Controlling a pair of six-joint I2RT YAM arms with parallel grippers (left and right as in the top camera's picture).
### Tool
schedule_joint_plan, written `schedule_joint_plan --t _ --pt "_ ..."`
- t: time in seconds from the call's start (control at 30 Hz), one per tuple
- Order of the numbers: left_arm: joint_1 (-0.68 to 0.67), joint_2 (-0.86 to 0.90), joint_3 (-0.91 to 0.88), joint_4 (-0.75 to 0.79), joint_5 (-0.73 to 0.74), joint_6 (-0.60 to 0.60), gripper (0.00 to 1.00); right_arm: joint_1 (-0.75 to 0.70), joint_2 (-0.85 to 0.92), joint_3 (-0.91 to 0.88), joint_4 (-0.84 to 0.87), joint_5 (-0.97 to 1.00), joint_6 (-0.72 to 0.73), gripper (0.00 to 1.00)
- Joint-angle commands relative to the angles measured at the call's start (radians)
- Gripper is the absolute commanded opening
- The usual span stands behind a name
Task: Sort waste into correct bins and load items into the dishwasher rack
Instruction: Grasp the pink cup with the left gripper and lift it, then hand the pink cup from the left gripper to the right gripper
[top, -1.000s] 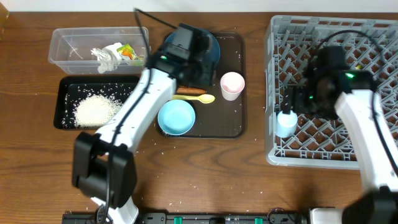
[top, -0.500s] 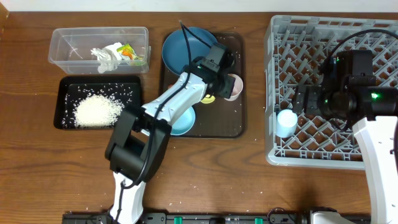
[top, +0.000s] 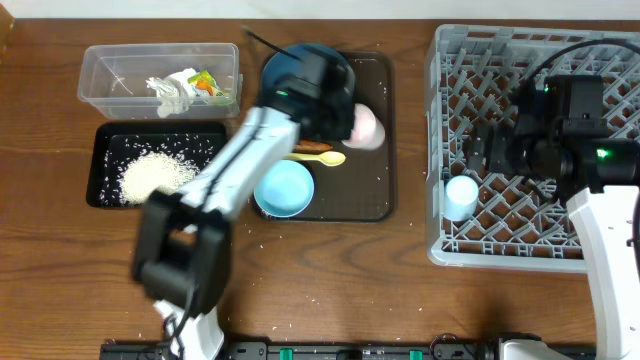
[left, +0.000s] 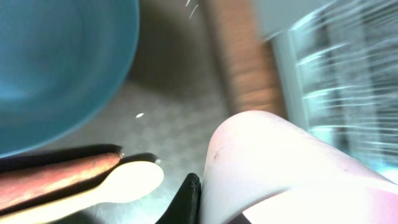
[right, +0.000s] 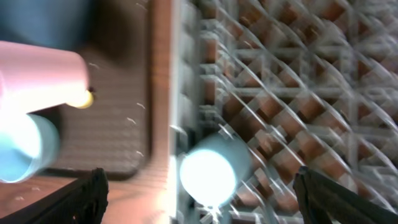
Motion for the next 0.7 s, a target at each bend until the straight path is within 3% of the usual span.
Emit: schedule_joint_plan --t 0.0,0.2,0.37,0.43,0.67 --pt "0.095 -0.107 0.007 -0.018 0.353 -0.016 0.06 0.002 0.025 0.007 0.069 -0.252 -0.076 0.97" --pt "0.230 -0.124 0.007 -0.043 0.823 -0.011 0.06 0.037 0.052 0.004 0.292 -0.666 -0.186 0.99" --pt "0.257 -0.123 0.007 -0.042 1.058 -0.012 0.06 0.087 0.053 0.004 0.473 -0.856 -0.194 0.99" --pt "0.254 -0.123 0.007 -0.042 1.123 -0.013 0.06 0.114 0.054 0.004 0.515 -0.882 -0.194 0.99" --pt "0.251 -0.123 0.007 -0.047 1.125 -0.024 0.06 0.216 0.054 0.004 0.534 -0.896 -0.286 0.99"
